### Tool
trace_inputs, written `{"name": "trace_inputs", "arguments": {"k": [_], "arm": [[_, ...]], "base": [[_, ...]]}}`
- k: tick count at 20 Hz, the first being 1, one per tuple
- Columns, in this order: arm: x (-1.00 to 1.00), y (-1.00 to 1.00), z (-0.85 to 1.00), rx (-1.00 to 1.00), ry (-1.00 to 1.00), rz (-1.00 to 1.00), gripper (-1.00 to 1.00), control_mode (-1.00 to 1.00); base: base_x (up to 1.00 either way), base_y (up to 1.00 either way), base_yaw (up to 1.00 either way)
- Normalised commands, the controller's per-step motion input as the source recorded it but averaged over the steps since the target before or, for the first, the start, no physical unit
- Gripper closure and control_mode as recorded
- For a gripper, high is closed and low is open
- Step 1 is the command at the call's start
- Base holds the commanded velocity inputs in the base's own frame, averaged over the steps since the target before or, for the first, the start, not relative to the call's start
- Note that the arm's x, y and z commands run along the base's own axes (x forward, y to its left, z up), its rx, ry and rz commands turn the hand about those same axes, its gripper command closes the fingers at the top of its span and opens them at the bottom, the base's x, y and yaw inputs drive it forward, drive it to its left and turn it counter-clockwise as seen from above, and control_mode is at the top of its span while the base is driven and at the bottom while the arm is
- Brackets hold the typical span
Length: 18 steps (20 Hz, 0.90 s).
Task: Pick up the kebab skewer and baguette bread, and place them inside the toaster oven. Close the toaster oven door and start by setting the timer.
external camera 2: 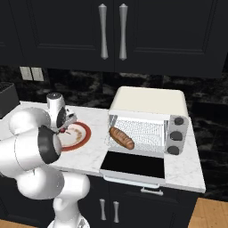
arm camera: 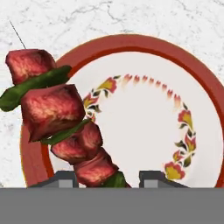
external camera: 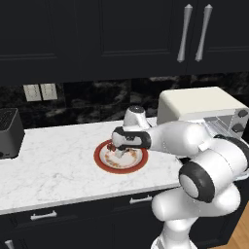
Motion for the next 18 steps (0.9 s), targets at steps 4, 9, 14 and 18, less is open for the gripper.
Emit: {"name": "trace_inputs", "arguments": {"k": [4,9,14,18], "arm": [[-0.99,-0.62,0.71,0.00,-0.10,0.02,1.00,-1.00],[-0.98,-0.70,0.63,0.00,-0.12,0.03,1.00,-1.00],[-0.77,-0.65,0.75,0.00,-0.06,0.00,1.00,-1.00],[-0.58,-0.66,0.90,0.00,0.00,0.00,1.00,-1.00]], "base": [[0.00,0.00,0.00],[0.00,0.00,0.00],[0.00,0.00,0.00],[0.00,0.00,0.00]]}}
